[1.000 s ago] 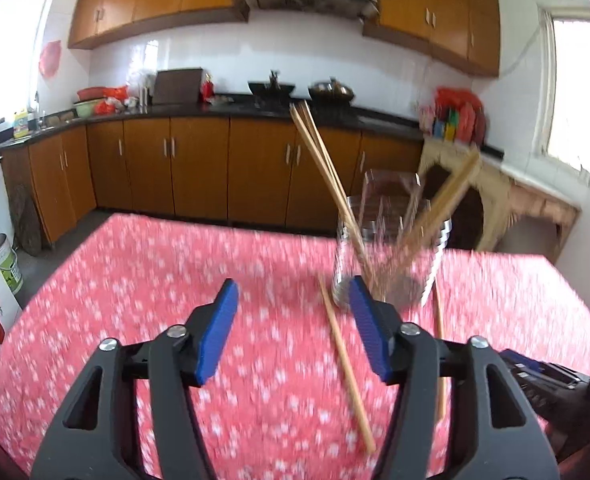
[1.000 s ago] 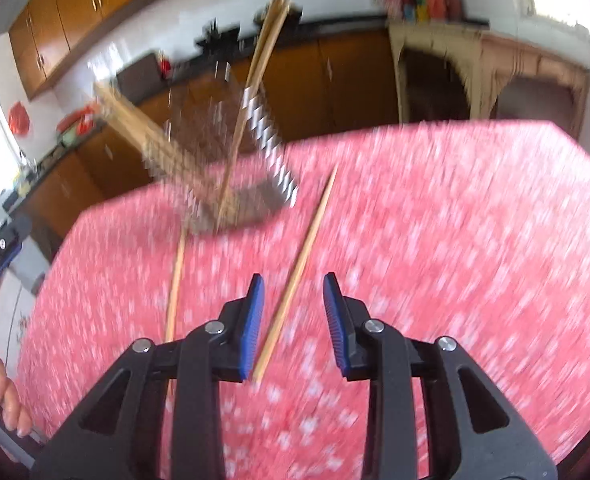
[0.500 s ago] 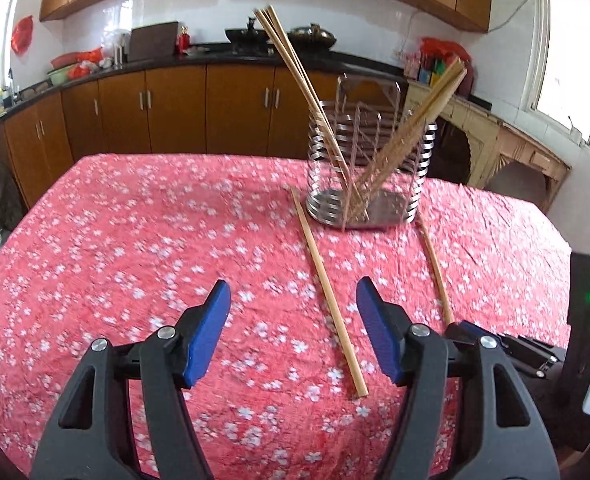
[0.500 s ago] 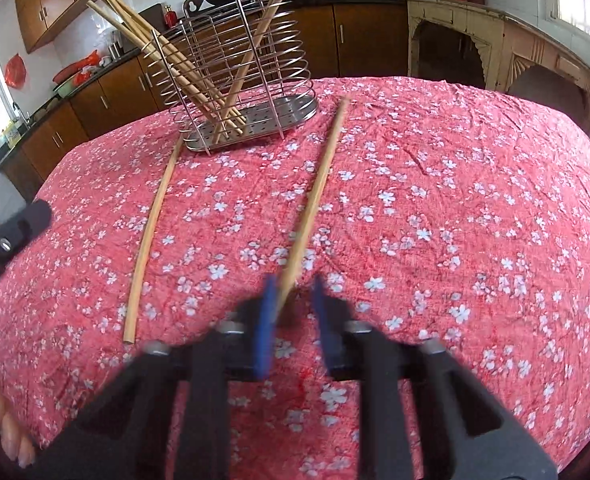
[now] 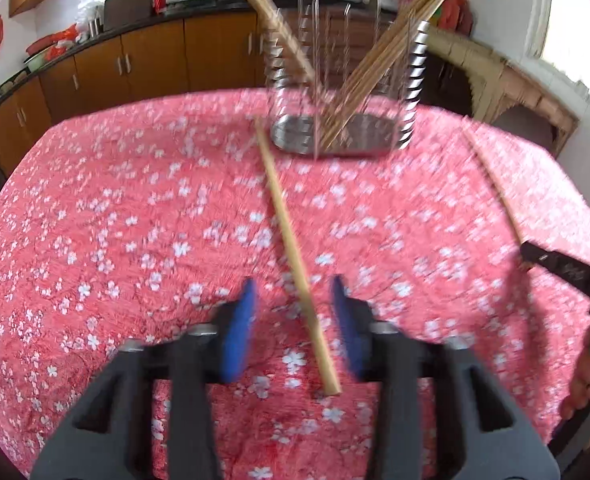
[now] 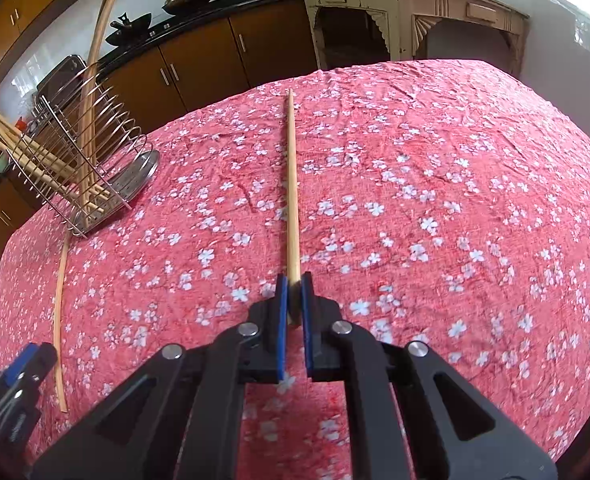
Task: Organize utensils
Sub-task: 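Grasp a loose bamboo chopstick with the right gripper while the left grasps another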
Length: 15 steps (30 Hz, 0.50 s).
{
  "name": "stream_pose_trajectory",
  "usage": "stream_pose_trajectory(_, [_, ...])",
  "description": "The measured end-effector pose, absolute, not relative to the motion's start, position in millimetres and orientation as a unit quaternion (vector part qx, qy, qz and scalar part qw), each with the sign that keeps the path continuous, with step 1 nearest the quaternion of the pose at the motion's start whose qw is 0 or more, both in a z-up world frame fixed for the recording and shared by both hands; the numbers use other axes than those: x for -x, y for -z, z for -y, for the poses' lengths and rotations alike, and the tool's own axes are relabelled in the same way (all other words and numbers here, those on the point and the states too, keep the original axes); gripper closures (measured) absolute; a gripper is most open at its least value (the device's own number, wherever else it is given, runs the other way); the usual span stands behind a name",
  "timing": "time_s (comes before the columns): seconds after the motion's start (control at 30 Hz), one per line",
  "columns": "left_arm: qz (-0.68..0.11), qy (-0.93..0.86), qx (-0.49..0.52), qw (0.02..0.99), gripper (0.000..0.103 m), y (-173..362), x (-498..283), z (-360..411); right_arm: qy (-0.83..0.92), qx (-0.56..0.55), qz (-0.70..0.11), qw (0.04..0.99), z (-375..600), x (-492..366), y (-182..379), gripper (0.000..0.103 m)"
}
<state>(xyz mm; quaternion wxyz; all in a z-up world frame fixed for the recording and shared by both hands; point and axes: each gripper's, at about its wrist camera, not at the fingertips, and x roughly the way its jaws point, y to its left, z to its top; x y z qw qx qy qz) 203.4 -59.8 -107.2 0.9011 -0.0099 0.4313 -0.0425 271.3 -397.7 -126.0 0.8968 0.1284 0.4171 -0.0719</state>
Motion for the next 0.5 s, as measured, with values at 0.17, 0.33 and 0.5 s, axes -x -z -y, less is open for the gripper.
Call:
stream_pose_trajectory(0.17, [-0.436, -0.003, 0.002, 0.9, 0.095, 106.1, -220.5, 24.2, 0.078, -0.122, -0.416, 0.898, 410.7, -287.2, 125.2, 0.095])
stream_pose_trajectory(0.33, [-0.43, -0.045, -0.007, 0.902, 0.095, 105.2, -238.0, -38.2, 0.123, -0.108, -0.409, 0.898, 441.5, -304.6, 123.0, 0.095])
stream_pose_trajectory(0.5, [-0.425, -0.014, 0.012, 0.905, 0.095, 102.7, -239.2, -70.8, 0.157, -0.101, -0.403, 0.896, 467.0, -311.0, 124.0, 0.095])
